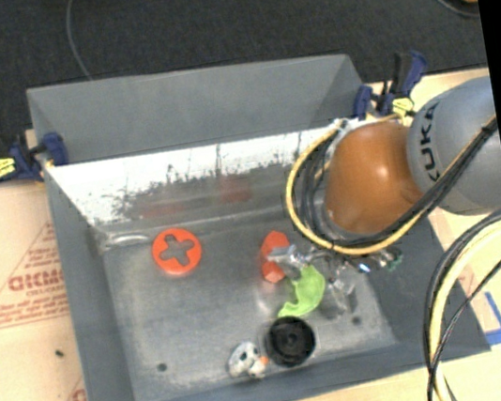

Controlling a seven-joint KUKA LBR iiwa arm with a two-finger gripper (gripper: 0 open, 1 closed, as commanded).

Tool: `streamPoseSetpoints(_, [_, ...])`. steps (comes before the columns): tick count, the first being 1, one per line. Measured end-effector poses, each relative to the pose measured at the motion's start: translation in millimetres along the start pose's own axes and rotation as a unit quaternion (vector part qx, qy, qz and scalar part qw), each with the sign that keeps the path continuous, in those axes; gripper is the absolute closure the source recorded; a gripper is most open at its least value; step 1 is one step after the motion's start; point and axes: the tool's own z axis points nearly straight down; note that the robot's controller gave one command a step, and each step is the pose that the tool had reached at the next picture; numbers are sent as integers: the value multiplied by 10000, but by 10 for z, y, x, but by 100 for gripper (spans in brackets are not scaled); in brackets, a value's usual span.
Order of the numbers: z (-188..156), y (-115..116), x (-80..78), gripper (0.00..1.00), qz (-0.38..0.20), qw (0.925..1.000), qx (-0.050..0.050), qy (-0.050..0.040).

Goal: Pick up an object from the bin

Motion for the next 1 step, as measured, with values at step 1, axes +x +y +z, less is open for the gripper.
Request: streamPoseSetpoints(1, [29, -82, -3, 100, -1395, 9902, -46, 50])
